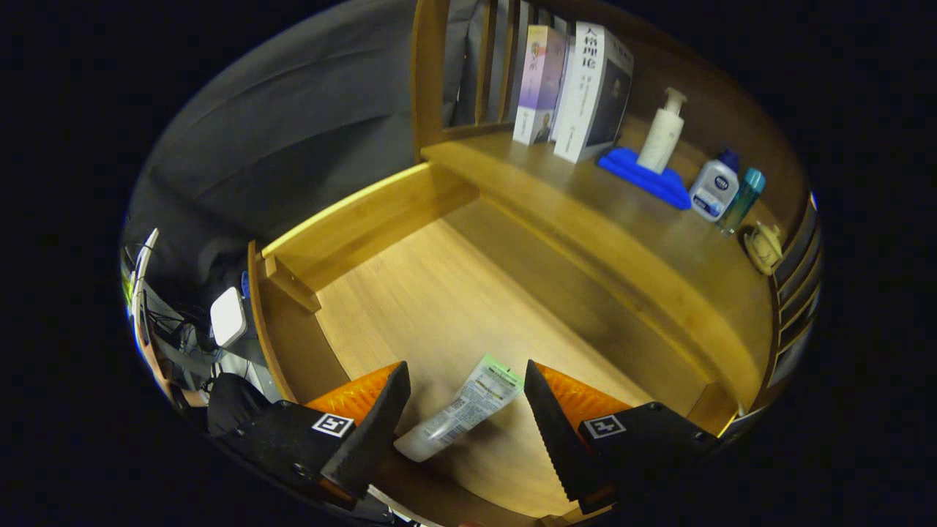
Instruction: Pull open the drawer, take out the items inside it, and place them on the countertop above the cabinet.
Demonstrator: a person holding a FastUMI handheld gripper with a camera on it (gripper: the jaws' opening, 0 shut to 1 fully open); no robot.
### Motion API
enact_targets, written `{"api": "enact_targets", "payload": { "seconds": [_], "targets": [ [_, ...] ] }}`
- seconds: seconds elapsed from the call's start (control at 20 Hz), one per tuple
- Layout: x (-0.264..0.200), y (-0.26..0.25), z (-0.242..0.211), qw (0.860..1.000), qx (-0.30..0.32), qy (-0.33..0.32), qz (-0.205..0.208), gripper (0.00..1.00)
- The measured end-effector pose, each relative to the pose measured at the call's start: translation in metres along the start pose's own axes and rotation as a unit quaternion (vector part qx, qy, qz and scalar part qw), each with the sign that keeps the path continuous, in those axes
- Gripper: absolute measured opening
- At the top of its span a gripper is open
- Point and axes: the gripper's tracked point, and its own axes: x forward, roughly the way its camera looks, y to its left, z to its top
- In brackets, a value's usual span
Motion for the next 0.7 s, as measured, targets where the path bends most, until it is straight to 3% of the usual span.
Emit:
{"api": "enact_targets", "payload": {
  "seconds": [0.4, 0.55, 0.7],
  "targets": [
    [0.028, 0.002, -0.029, 0.995, 0.042, 0.088, 0.024, 0.97],
    [0.034, -0.004, -0.039, 0.993, 0.042, 0.107, 0.019, 0.81],
    [0.036, -0.006, -0.045, 0.989, 0.062, 0.128, 0.031, 0.81]
  ]
}}
